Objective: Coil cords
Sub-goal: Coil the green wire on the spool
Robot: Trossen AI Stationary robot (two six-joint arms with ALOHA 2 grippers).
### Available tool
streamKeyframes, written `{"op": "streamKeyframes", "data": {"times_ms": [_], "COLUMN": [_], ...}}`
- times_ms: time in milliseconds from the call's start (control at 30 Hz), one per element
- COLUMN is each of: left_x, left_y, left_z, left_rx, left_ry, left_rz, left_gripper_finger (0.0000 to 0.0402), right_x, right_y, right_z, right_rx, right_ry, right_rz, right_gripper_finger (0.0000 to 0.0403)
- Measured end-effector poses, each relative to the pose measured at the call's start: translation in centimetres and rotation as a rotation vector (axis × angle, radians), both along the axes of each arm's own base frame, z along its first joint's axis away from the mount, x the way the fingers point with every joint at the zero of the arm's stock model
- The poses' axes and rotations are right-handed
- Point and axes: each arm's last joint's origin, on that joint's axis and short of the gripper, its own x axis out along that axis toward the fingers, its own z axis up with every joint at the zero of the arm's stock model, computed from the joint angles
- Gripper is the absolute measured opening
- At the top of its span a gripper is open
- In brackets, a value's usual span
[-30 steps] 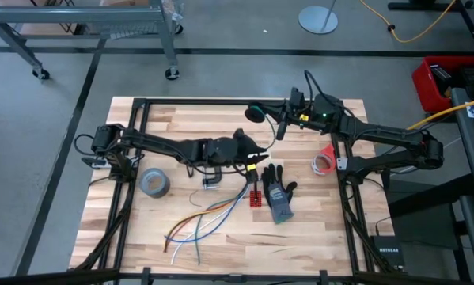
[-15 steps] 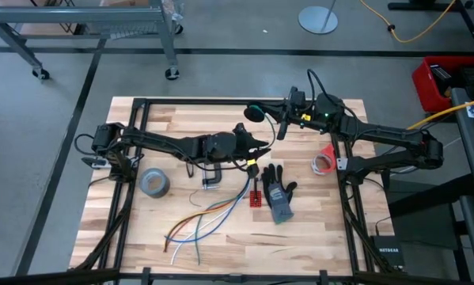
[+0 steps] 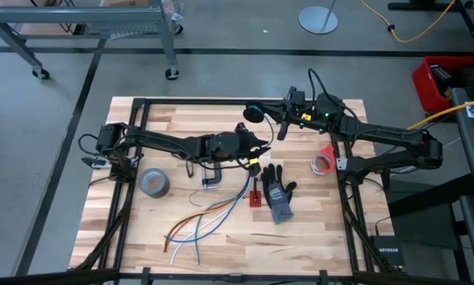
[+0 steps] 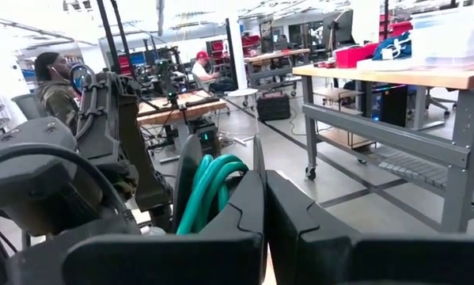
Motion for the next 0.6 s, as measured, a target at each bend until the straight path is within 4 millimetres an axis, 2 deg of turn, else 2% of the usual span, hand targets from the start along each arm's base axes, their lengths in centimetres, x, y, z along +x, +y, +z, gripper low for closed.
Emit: {"op": "streamKeyframes", "data": {"times_ms": [200,400,600], "left_x": [0.06,0.03,-0.41], "left_y": [-0.04,-0.08,-0.07], "left_z": [-0.13,-0.23,-0.25], "left_rx": [-0.002,-0.002,-0.017], "left_ry": [0.002,0.013,0.060], "left_rz": [-0.001,-0.002,0.011], "left_gripper_finger": [0.0075,0.0008,0.0003], "right_x": [0.01,0.02,-0.78], "right_y": [0.00,-0.01,0.31], "right_z": [-0.03,-0.20,-0.15], "right_rx": [0.000,0.006,0.018], "right_ry": [0.002,0.018,0.060], "right_rz": [0.000,0.000,0.024], "right_gripper_finger": [0.0001,0.0001,0.0001]}}
